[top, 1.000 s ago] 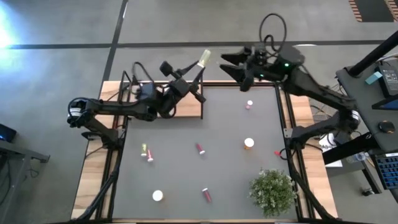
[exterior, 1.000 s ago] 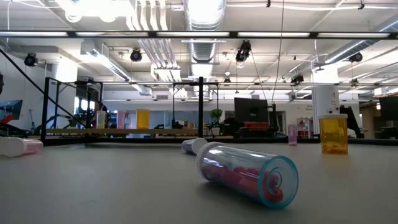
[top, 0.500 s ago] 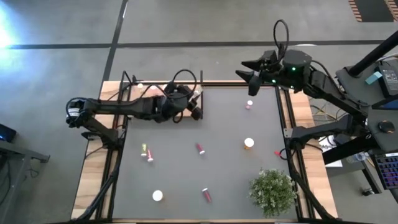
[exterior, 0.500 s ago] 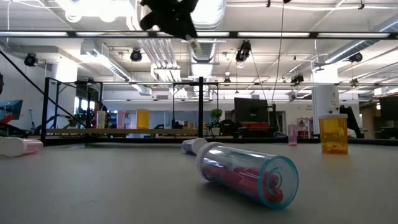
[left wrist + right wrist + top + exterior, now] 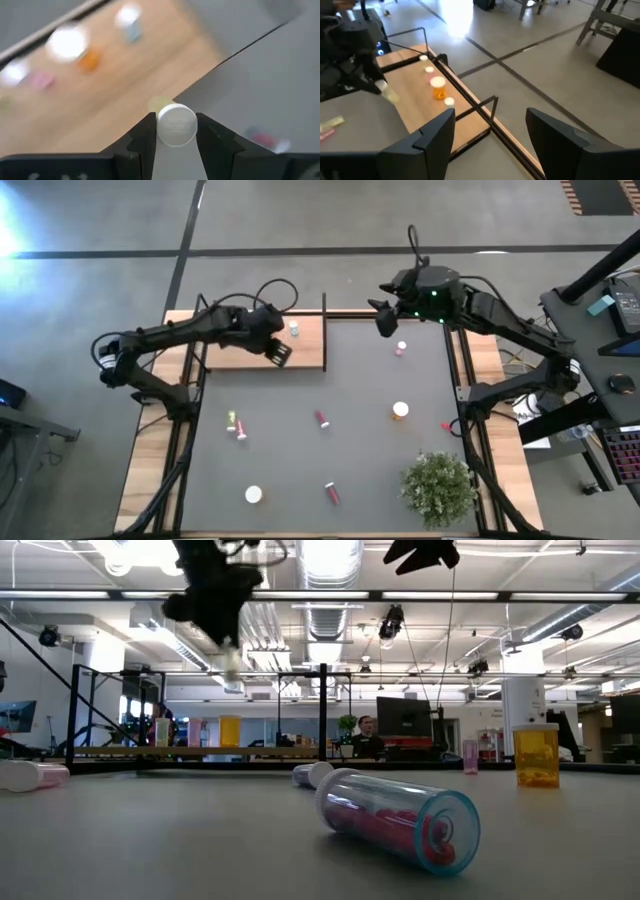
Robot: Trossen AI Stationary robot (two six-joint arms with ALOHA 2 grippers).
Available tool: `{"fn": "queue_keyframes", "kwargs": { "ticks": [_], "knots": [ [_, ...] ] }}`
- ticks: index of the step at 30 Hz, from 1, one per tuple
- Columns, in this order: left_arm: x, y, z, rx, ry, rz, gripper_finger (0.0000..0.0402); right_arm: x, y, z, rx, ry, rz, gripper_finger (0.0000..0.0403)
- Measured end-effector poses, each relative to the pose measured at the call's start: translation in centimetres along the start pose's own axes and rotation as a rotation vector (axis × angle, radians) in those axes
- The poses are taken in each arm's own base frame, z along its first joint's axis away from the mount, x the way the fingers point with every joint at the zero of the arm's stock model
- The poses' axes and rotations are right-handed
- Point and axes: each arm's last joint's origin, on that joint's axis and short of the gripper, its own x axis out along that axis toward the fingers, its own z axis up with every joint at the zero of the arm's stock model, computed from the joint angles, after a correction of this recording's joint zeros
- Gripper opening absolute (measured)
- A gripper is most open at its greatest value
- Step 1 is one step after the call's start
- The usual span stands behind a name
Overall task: Pick and place medicine bottles onto shelf by color
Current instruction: Put the right yellow pill bottle on the shelf aligned with the other yellow pill bottle
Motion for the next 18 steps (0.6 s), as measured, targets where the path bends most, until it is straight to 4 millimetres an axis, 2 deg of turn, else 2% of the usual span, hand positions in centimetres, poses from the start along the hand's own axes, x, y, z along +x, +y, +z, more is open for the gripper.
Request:
{"fn": "queue_keyframes", "kwargs": {
  "ticks": [5,12,18],
  "knots": [
    [0.8,3.0,0.0,0.01,0.117,0.12,0.0107,0.5,0.0,-0.2,-0.004,0.017,-0.027,0.0233],
    [4.3,7.3,-0.7,-0.082,0.225,0.238,0.0107,0.4,-0.1,-0.1,0.0,0.014,-0.034,0.0233],
    [6.7,9.7,-1.7,-0.165,0.255,0.282,0.0107,0.3,-0.1,-0.1,0.016,0.01,-0.035,0.0233]
  ]
}}
